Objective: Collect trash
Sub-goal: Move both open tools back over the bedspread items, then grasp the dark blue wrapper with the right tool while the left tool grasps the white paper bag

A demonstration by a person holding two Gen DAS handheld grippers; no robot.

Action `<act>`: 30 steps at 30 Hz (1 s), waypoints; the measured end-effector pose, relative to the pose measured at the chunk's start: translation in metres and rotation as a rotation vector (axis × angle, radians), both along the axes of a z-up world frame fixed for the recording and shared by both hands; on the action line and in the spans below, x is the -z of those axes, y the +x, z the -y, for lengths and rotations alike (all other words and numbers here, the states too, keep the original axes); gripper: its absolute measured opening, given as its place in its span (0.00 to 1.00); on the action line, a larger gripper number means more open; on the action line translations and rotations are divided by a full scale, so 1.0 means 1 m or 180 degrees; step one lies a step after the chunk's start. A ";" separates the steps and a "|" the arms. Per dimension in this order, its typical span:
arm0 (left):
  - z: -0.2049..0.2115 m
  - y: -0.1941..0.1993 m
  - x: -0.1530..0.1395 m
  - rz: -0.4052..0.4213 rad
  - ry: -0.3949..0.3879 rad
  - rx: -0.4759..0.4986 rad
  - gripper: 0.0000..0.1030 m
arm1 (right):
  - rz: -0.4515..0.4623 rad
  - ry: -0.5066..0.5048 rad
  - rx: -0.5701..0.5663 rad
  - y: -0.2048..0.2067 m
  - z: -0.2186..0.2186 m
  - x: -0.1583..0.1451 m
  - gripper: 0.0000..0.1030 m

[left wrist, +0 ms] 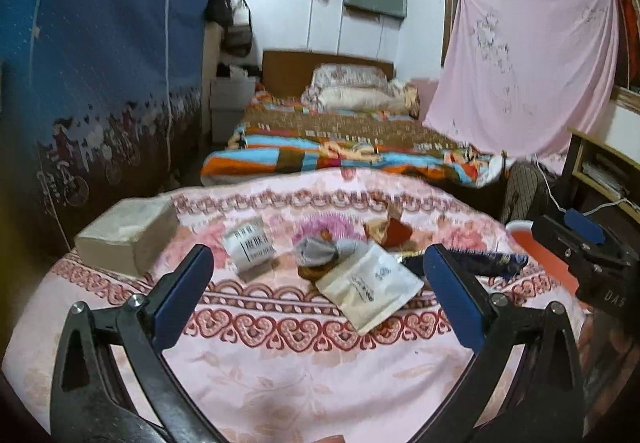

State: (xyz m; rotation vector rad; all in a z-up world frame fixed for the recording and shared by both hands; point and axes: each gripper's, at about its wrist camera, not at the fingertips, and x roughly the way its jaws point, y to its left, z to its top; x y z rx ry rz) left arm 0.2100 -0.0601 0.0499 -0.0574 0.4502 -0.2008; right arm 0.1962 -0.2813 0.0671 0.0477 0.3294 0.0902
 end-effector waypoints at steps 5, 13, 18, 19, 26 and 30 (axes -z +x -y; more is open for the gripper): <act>0.004 0.014 0.009 -0.0323 -0.0003 0.0157 0.88 | -0.0259 0.0110 -0.0069 0.011 0.003 0.007 1.00; 0.012 0.032 0.023 -0.0764 0.0019 0.0360 0.69 | -0.0591 0.0203 -0.0171 0.028 0.004 0.017 0.97; 0.014 0.040 0.030 -0.0966 -0.0045 0.0503 0.55 | -0.0738 0.0216 -0.0303 0.033 0.000 0.022 0.80; 0.014 0.041 0.032 -0.1008 -0.0070 0.0537 0.53 | -0.0770 0.0207 -0.0342 0.034 -0.002 0.024 0.79; 0.015 0.051 0.041 -0.1241 -0.0157 0.0626 0.46 | -0.0903 0.0102 -0.0502 0.038 -0.015 0.029 0.67; 0.018 0.050 0.041 -0.1247 -0.0150 0.0667 0.39 | -0.0964 0.0118 -0.0538 0.040 -0.016 0.032 0.43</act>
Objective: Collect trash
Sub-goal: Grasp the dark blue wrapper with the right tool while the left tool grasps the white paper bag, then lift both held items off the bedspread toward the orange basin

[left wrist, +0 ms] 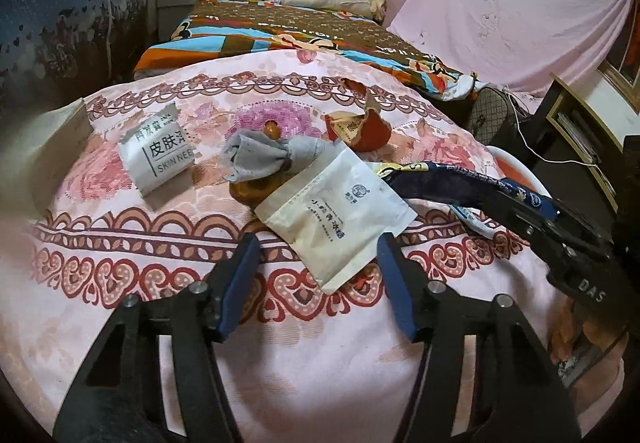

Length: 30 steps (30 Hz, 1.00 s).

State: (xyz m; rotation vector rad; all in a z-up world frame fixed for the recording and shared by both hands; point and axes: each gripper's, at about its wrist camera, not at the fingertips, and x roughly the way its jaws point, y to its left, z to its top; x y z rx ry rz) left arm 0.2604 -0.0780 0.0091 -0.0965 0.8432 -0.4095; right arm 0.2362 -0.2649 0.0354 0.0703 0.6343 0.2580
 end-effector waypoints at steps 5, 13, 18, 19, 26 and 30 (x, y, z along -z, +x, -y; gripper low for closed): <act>0.005 0.003 0.001 -0.0017 0.0054 0.0044 0.24 | -0.0032 0.0019 -0.0034 0.001 0.000 0.001 0.29; 0.004 0.003 0.002 -0.0009 0.0070 0.0045 0.09 | -0.0040 -0.0019 -0.0068 0.002 -0.003 0.001 0.19; 0.000 -0.001 0.000 0.0051 -0.0010 0.0048 0.01 | 0.0045 -0.0077 -0.0046 -0.003 -0.005 -0.002 0.17; 0.000 -0.003 -0.001 0.0081 -0.0027 0.0054 0.00 | 0.0075 -0.0087 -0.0041 -0.004 -0.006 -0.002 0.17; 0.006 -0.027 -0.019 0.0552 -0.0036 0.0169 0.00 | 0.0319 -0.0153 -0.0022 -0.015 -0.007 -0.009 0.16; 0.003 -0.038 -0.028 0.0791 -0.0002 0.0104 0.00 | 0.0496 -0.0132 0.0034 -0.024 -0.003 -0.015 0.16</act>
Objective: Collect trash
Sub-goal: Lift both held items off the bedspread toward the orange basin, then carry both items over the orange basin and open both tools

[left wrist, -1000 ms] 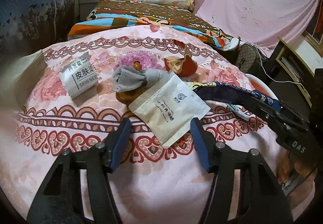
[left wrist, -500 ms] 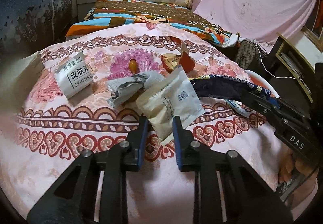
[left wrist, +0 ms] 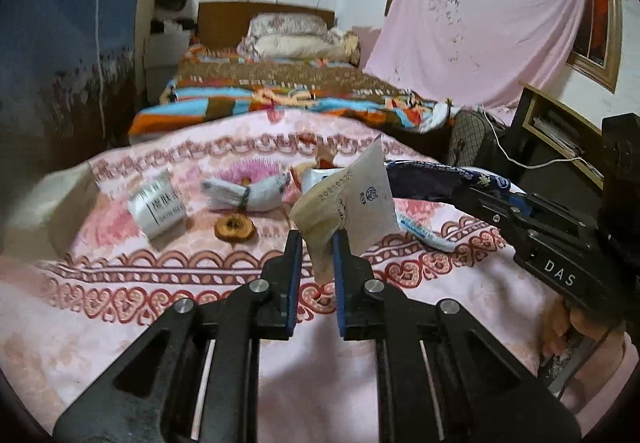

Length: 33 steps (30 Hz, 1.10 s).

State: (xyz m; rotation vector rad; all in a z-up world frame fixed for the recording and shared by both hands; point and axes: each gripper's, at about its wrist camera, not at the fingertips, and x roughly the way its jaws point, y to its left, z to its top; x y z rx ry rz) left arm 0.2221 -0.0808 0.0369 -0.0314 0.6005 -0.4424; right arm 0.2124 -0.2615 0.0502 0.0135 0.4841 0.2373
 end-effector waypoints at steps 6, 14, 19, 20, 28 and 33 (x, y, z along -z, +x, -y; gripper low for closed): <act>-0.003 -0.011 -0.012 0.0276 -0.0036 -0.0113 0.00 | 0.0309 0.0119 0.0134 -0.015 0.009 -0.009 0.16; 0.007 -0.027 -0.026 0.0605 -0.0050 -0.0201 0.00 | 0.0813 0.0411 0.0283 -0.035 0.027 -0.026 0.17; 0.015 -0.033 -0.035 0.0751 -0.0110 -0.0228 0.00 | 0.1056 0.0423 0.0371 -0.045 0.031 -0.033 0.17; 0.017 -0.033 -0.037 0.0789 -0.0117 -0.0222 0.00 | 0.1130 0.0414 0.0421 -0.048 0.032 -0.034 0.17; 0.050 -0.041 -0.055 0.1095 -0.0140 0.0030 0.00 | 0.1496 0.0436 0.0823 -0.067 0.052 -0.044 0.17; 0.077 -0.041 -0.063 0.1188 -0.0153 0.0242 0.00 | 0.1592 0.0415 0.1160 -0.073 0.078 -0.050 0.17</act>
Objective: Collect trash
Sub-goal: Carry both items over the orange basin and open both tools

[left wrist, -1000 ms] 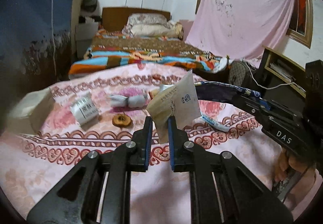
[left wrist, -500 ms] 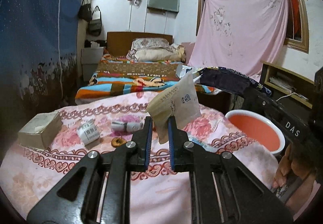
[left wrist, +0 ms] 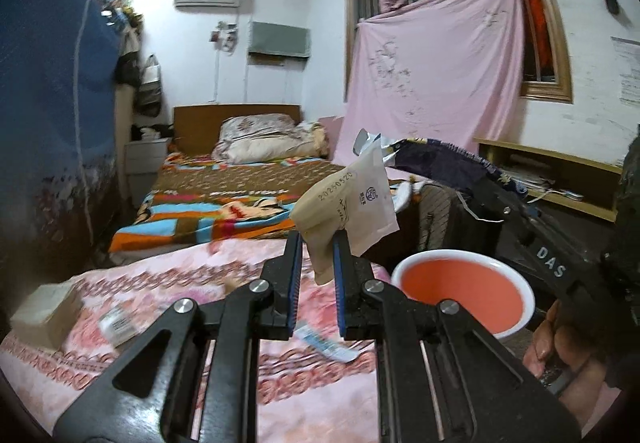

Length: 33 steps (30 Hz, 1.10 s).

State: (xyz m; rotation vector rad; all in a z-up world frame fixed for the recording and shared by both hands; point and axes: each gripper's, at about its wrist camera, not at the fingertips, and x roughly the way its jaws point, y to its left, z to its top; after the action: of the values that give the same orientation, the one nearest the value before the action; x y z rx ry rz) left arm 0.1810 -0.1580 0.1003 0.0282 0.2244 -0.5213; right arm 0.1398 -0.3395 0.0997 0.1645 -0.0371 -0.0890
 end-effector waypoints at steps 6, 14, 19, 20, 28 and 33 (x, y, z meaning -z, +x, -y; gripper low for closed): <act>0.032 -0.001 -0.004 0.0078 0.0083 0.0270 0.00 | -0.0028 0.0330 0.0287 0.000 0.041 0.003 0.17; 0.065 0.005 -0.004 0.0005 0.0176 0.0558 0.00 | -0.0137 0.0624 0.0712 -0.006 0.078 0.009 0.18; 0.081 0.013 0.001 -0.0198 0.0202 0.0696 0.00 | -0.0229 0.0796 0.0886 -0.010 0.095 0.017 0.18; 0.086 0.013 0.003 -0.0237 0.0214 0.0717 0.00 | -0.0256 0.0843 0.0927 -0.010 0.100 0.018 0.18; 0.122 0.026 0.012 -0.0617 0.0358 0.0869 0.00 | -0.0442 0.1146 0.1116 -0.010 0.119 0.029 0.20; 0.142 0.038 0.022 -0.0989 0.0420 0.0913 0.00 | -0.0538 0.1241 0.1152 -0.009 0.127 0.033 0.20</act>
State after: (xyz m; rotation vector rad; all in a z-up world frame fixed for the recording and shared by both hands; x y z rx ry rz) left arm 0.2191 -0.3001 0.0782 0.1094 0.5639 -0.7964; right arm 0.1308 -0.4661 0.0668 0.5386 0.1209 -0.4723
